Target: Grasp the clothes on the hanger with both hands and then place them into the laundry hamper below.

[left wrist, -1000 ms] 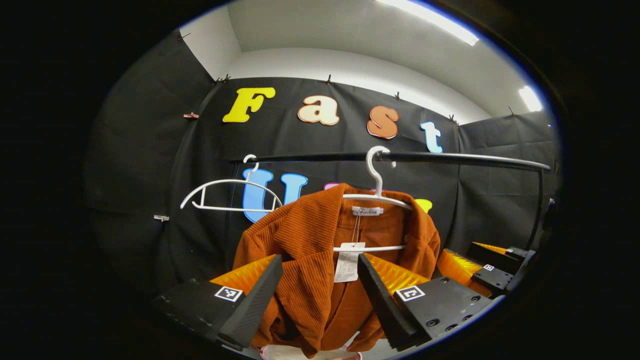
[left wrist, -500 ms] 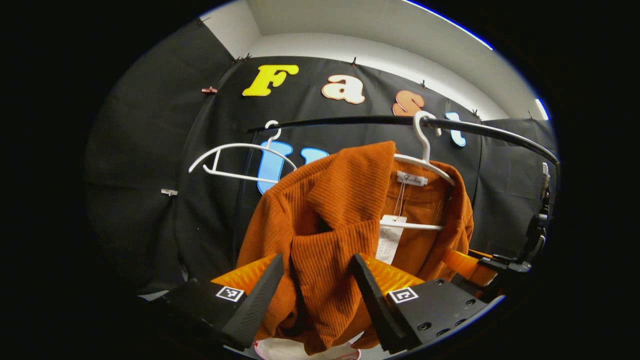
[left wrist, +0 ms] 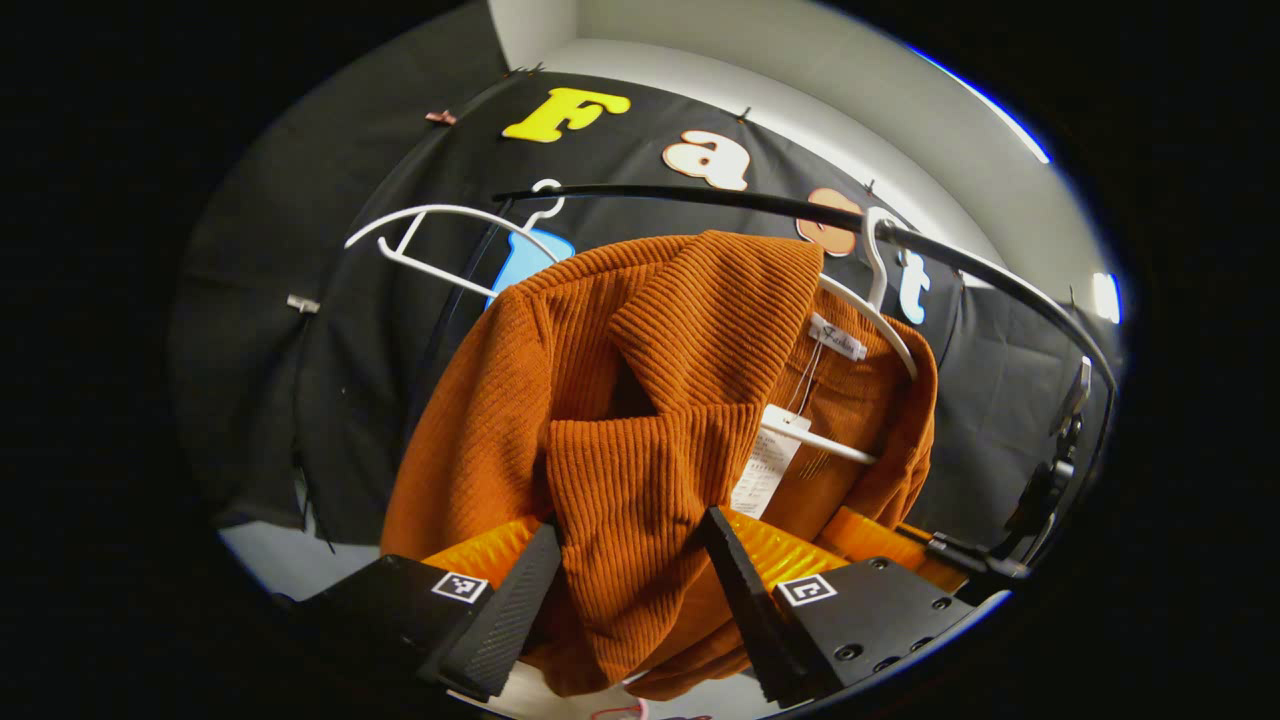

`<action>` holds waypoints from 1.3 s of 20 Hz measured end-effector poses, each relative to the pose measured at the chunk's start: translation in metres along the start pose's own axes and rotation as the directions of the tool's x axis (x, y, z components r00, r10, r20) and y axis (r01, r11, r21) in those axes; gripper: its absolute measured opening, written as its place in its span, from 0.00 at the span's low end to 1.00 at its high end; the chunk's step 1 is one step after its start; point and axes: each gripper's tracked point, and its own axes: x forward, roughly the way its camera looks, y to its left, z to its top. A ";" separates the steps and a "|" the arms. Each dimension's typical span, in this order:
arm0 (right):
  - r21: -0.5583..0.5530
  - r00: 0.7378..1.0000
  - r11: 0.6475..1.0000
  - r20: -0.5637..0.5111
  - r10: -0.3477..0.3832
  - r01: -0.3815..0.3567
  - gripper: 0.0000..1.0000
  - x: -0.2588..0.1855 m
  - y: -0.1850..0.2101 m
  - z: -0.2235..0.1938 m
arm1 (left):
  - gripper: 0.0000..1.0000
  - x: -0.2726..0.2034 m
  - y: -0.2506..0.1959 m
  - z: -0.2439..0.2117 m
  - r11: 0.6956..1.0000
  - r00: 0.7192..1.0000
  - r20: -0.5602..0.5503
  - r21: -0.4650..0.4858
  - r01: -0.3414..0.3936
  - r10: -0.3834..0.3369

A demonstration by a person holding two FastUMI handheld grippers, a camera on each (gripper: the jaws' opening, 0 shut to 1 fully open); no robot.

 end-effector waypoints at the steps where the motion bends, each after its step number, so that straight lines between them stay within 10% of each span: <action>1: -0.007 1.000 1.000 0.003 0.000 0.000 0.98 0.003 -0.001 0.002 | 0.89 0.002 -0.006 0.002 1.000 1.000 0.014 0.018 -0.005 0.005; 10: -0.077 0.997 0.994 0.031 -0.074 0.076 0.93 0.020 -0.020 0.016 | 0.89 0.024 -0.018 0.024 0.987 0.991 0.114 0.129 -0.091 0.077; 11: -0.111 0.996 0.990 0.031 -0.087 0.090 0.84 0.021 -0.028 0.018 | 0.69 0.023 -0.008 0.025 0.986 0.988 0.117 0.118 -0.118 0.104; 14: -0.205 0.993 0.972 0.053 -0.105 0.113 0.18 0.023 -0.052 0.025 | 0.06 0.018 0.017 0.033 0.975 0.975 0.123 0.096 -0.199 0.187; 26: -0.156 0.996 0.988 0.087 0.018 -0.005 0.14 -0.012 -0.085 0.068 | 0.06 -0.019 0.057 0.140 0.901 0.898 0.335 0.225 -0.371 0.286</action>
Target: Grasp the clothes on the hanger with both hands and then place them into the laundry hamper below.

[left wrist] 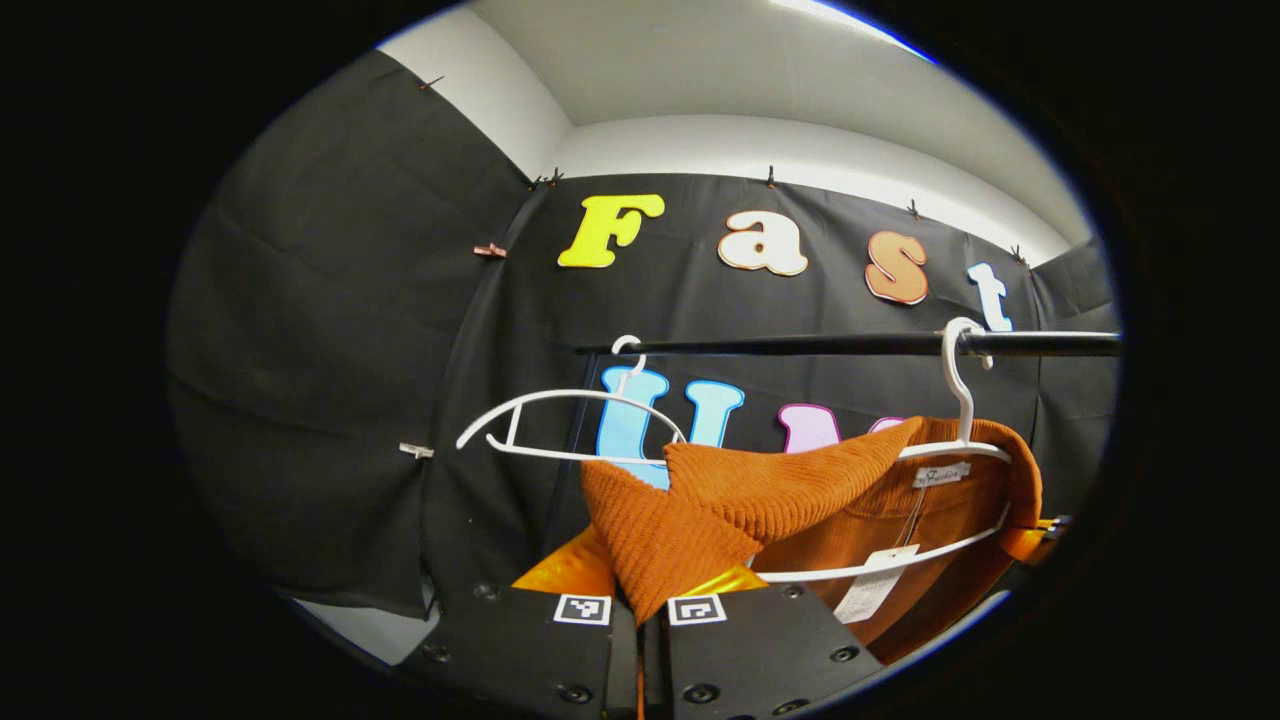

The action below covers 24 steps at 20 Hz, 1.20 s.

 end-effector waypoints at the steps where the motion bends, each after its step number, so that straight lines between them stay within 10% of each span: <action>1: -0.006 1.000 1.000 0.006 0.017 -0.017 0.14 -0.001 -0.002 0.001 | 0.07 0.003 0.002 0.007 1.000 1.000 0.012 0.010 0.001 -0.002; 16: 0.418 0.958 0.895 0.284 0.033 -0.155 0.15 0.032 -0.044 0.094 | 0.07 0.064 0.006 0.059 0.984 0.992 0.044 0.137 0.114 -0.121; 24: 0.485 0.995 0.873 0.101 0.012 -0.060 0.18 0.067 -0.063 0.021 | 0.08 0.089 0.002 -0.027 0.955 0.945 -0.183 0.069 0.288 -0.272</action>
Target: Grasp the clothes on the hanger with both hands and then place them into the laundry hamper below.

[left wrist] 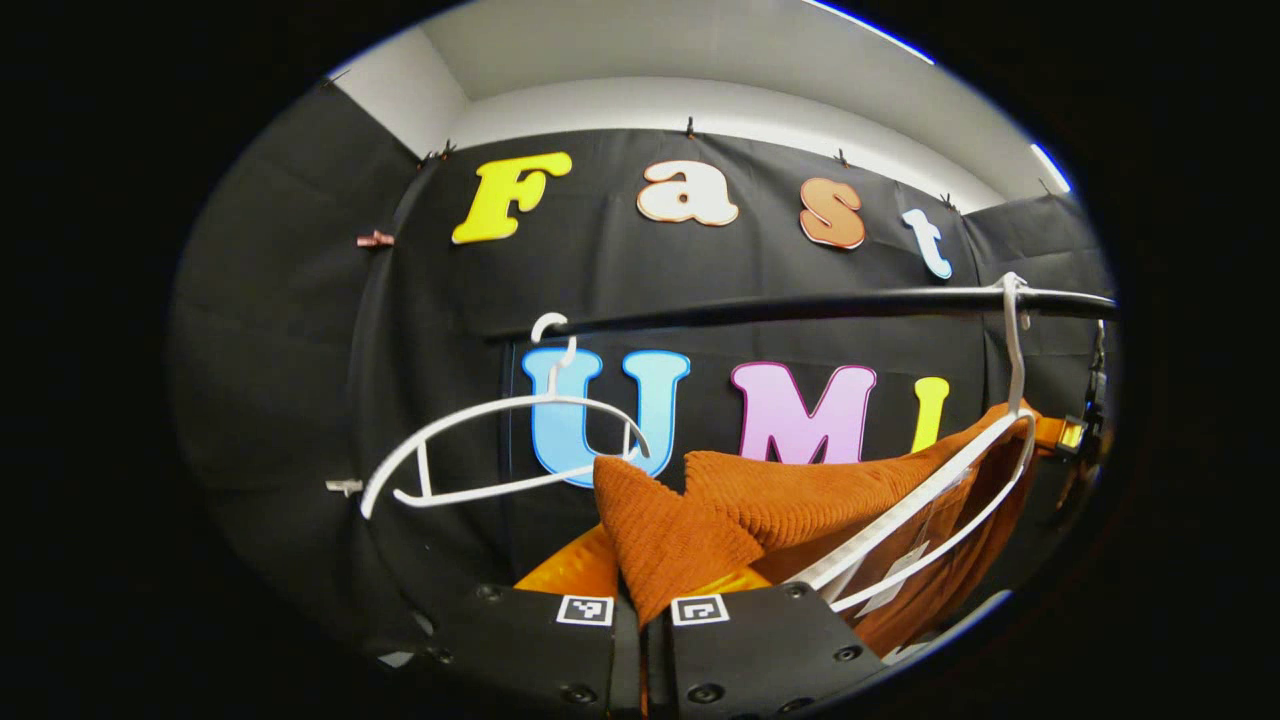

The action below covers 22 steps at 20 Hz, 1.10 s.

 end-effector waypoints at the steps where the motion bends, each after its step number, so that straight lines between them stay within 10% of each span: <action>1: 0.056 1.000 0.998 -0.001 0.021 -0.021 0.18 -0.002 0.001 -0.003 | 0.07 -0.002 0.004 -0.003 0.999 1.000 0.011 -0.035 0.009 -0.009; 7: 0.285 0.997 0.955 0.009 0.081 -0.080 0.18 0.008 -0.006 -0.011 | 0.07 0.000 0.000 -0.009 0.970 0.989 0.024 -0.190 0.148 -0.146; 11: 0.364 0.990 0.922 0.004 0.139 -0.131 0.18 0.015 -0.008 -0.017 | 0.07 0.004 -0.001 -0.030 0.891 0.966 0.001 -0.384 0.240 -0.260; 22: 0.445 0.936 0.875 -0.351 -0.029 0.193 0.18 -0.016 -0.069 -0.182 | 0.07 -0.023 0.003 -0.201 0.816 0.922 -0.331 -0.578 -0.028 -0.203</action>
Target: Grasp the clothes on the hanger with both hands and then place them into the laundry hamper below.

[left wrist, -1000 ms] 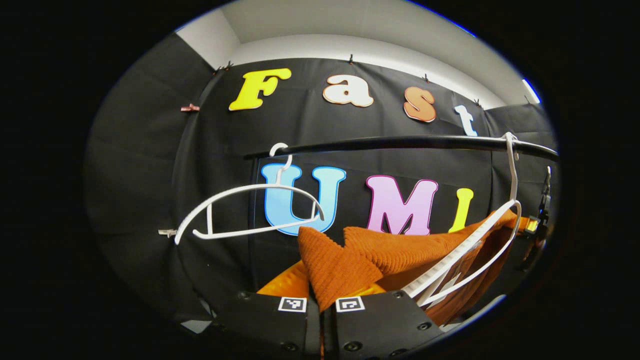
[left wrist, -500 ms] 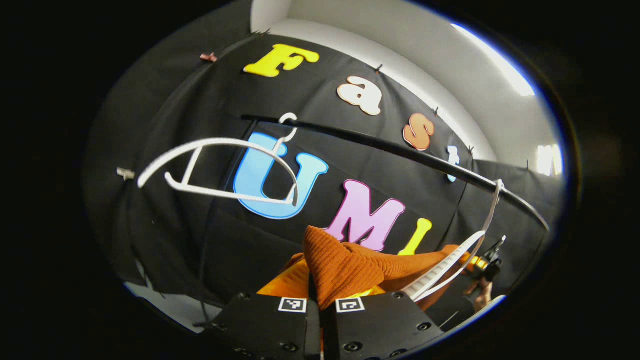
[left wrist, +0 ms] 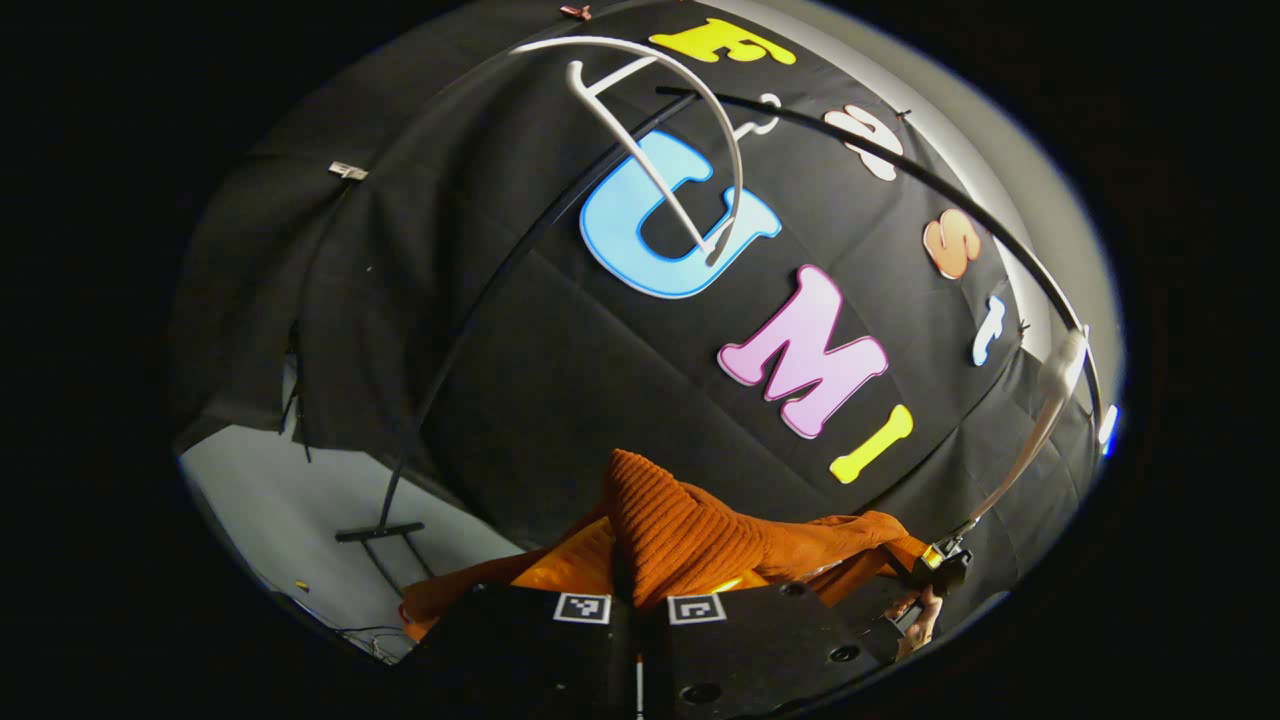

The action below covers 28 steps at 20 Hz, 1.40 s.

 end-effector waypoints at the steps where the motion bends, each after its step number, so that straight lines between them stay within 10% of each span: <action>1: 0.013 0.999 1.000 -0.020 -0.025 0.025 0.18 -0.002 -0.008 -0.014 | 0.06 -0.003 0.001 -0.010 1.000 1.000 -0.017 0.000 -0.012 0.012; 12: 0.063 0.909 0.996 -0.409 0.079 -0.059 0.18 -0.023 0.075 -0.216 | 0.06 -0.017 -0.055 -0.119 0.993 0.983 -0.176 -0.113 0.031 -0.050; 19: -0.123 0.866 0.992 -0.492 -0.094 0.038 0.18 -0.048 0.050 -0.260 | 0.10 -0.015 -0.073 -0.172 1.000 0.959 -0.282 -0.016 0.005 -0.010; 28: -0.264 0.730 0.931 -0.579 -0.362 0.252 0.19 -0.082 -0.039 -0.287 | 0.07 -0.005 -0.051 -0.250 0.987 0.863 -0.496 -0.065 -0.148 0.097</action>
